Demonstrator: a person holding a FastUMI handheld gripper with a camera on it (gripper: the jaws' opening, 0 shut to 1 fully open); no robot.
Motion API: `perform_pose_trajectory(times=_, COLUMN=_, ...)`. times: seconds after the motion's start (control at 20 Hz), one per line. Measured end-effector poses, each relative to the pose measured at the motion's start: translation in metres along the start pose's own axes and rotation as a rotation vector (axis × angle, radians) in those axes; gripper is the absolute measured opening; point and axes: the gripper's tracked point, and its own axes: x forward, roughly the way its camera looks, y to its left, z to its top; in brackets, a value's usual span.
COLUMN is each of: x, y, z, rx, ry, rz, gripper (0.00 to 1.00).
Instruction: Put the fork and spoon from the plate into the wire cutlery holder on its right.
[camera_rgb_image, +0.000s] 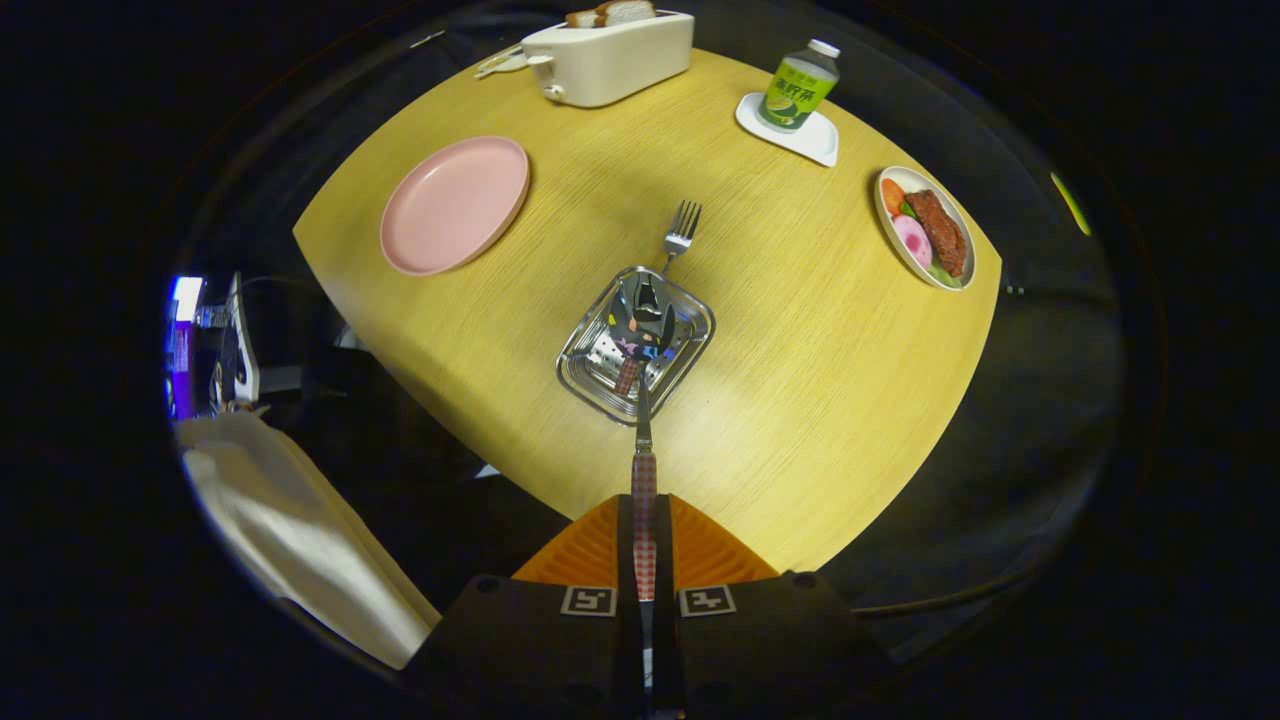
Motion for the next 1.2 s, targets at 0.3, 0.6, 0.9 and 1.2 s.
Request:
perform_pose_trajectory(times=0.3, x=0.015, y=-0.01, z=0.008, rx=-0.061, ry=0.138, rz=0.054, gripper=0.08)
perform_pose_trajectory(times=0.6, x=0.032, y=-0.013, z=0.027, rx=-0.096, ry=0.212, rz=0.059, gripper=0.11)
perform_pose_trajectory(times=0.9, x=0.034, y=-0.018, z=0.047, rx=-0.024, ry=0.142, rz=0.073, gripper=0.38)
perform_pose_trajectory(times=1.2, x=0.02, y=-0.019, z=0.058, rx=0.035, ry=-0.025, rz=0.072, gripper=0.78)
